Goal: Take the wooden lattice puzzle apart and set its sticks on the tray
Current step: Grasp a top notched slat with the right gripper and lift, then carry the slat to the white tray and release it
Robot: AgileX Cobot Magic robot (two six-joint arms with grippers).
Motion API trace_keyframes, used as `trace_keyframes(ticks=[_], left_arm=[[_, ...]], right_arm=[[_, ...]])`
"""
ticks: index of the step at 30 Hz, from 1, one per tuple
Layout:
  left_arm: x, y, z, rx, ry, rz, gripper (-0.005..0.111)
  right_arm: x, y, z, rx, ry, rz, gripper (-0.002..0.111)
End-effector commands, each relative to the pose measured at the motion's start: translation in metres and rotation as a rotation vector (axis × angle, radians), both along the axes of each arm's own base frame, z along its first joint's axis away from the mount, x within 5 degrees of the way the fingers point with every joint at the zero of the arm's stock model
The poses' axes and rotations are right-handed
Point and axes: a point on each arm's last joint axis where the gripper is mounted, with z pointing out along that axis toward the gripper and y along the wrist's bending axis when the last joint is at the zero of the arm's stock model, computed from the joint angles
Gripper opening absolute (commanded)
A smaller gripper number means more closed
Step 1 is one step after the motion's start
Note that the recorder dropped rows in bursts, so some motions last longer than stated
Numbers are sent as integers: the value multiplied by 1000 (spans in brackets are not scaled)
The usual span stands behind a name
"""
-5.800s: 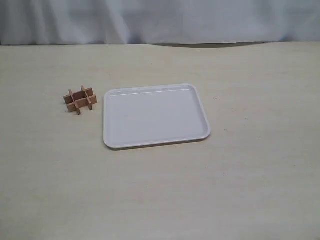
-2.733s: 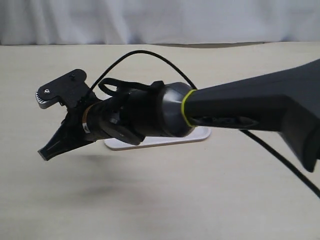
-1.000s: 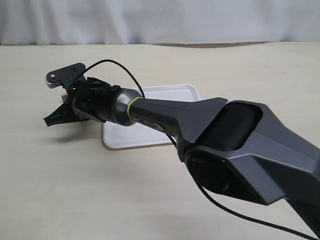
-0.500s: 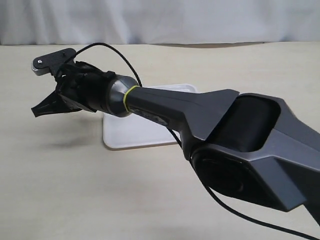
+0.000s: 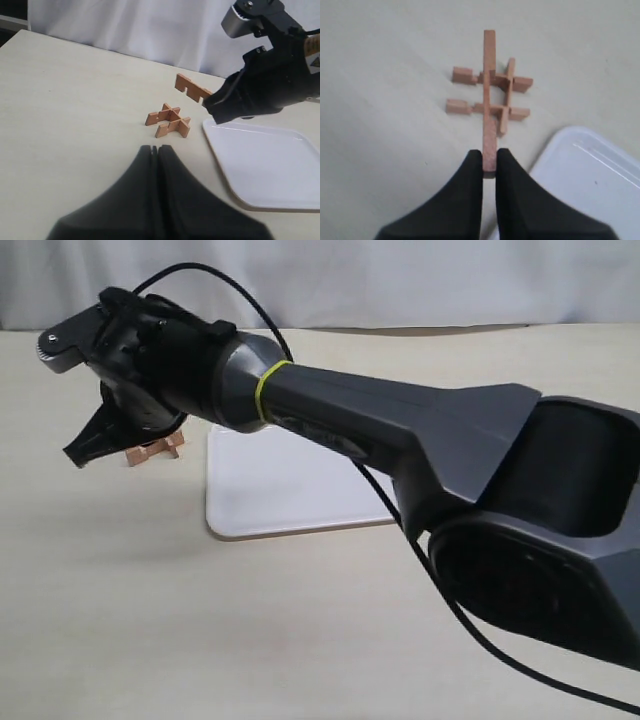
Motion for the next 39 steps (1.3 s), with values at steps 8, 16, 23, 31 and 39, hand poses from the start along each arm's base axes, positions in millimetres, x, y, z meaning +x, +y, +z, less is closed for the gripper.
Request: trace_keyframes(ticks=[8,16,23,31,39], left_arm=[[0,1,0,2,-9,11,0],[0,1,0,2,-9,11,0],[0,1,0,2,-9,11,0],[0,1,0,2,-9,11,0],[0,1,0,2,-9,11,0]], right_arm=[[-12,-76,0,-143,122,-49,4],[-41,-135,-14,-418,87,-145,4],[-60,-160,-44,-519,176,-179,4],[-61,-160,-48,-491,170,-208,5],[-62,-158,-48,-474,167,-227,43]])
